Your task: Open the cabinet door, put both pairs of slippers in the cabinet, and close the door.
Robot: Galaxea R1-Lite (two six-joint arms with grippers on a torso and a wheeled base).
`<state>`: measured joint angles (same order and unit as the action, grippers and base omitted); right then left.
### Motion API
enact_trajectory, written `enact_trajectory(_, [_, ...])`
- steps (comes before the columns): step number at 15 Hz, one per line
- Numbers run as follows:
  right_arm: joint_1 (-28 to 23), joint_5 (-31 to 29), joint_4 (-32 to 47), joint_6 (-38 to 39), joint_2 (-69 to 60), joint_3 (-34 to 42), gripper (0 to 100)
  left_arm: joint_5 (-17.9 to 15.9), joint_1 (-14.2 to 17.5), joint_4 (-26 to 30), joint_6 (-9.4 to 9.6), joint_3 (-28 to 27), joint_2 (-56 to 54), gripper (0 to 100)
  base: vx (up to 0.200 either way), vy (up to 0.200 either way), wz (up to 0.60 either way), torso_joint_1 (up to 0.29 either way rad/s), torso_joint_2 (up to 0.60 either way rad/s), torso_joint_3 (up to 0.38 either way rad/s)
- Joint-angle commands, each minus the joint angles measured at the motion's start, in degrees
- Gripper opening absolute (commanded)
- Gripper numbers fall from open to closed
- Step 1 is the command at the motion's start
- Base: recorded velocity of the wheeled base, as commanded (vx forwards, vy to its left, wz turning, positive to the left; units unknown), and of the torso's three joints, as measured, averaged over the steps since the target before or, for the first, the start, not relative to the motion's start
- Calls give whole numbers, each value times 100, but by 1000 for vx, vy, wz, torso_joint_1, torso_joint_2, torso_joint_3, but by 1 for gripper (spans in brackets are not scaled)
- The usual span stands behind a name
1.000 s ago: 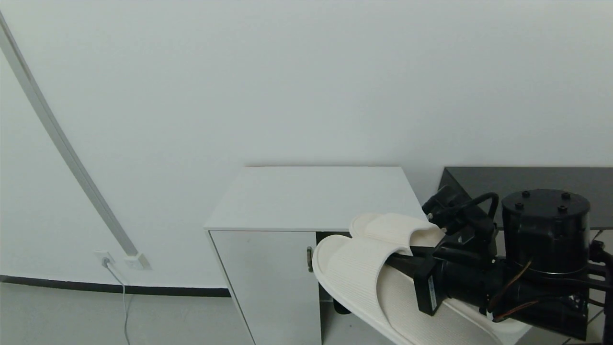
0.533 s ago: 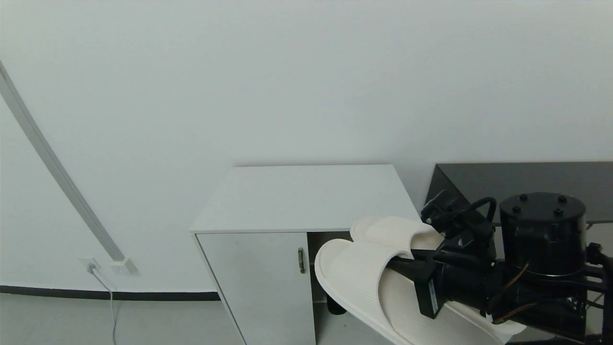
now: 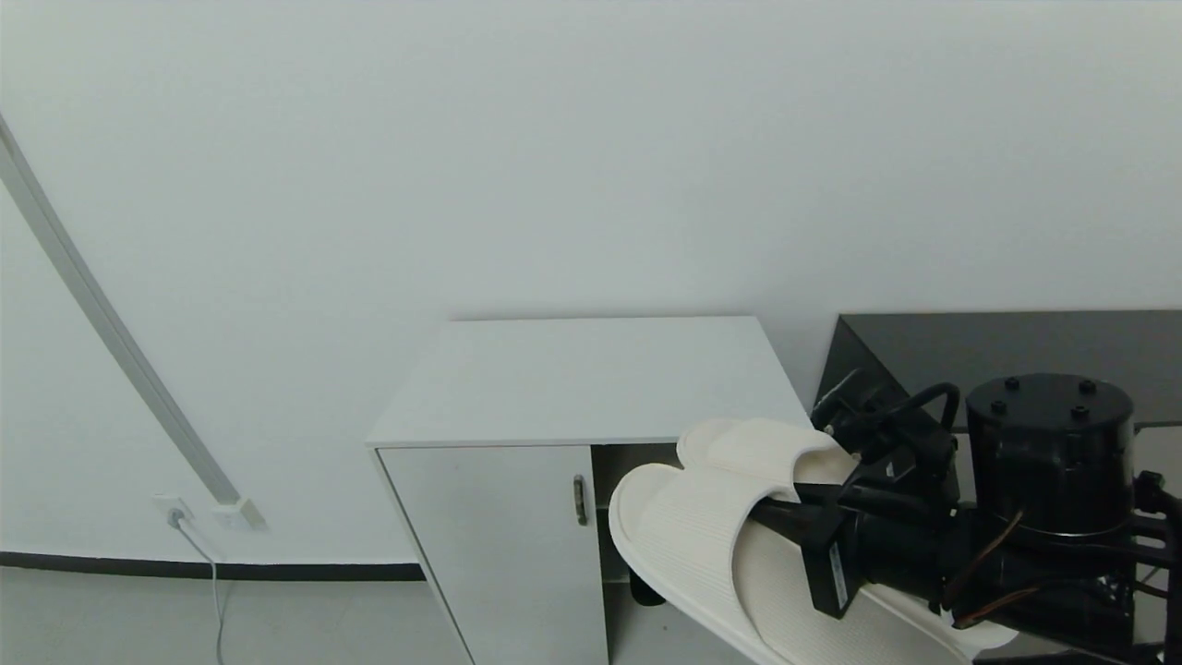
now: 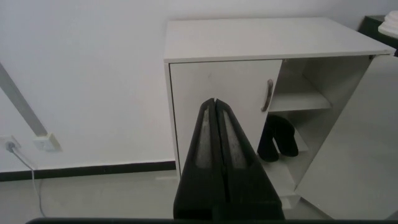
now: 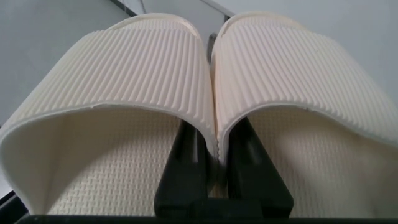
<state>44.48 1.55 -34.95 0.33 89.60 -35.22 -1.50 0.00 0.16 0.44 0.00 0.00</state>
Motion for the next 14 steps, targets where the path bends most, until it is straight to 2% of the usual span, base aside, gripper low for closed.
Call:
enact_trajectory(1, [-1,3,-12,2,14,15,0,1,0,2,0,0,9,0,0,0,0,-139,330,173])
enact_trajectory(10, [-1,3,-258,-77,128,112,0,1,0,2,0,0,0,0,0,0,0,-160,363,202])
enact_trajectory(14, [-1,3,-319,-77,137,129,0,1,0,2,0,0,0,0,0,0,0,-209,494,283])
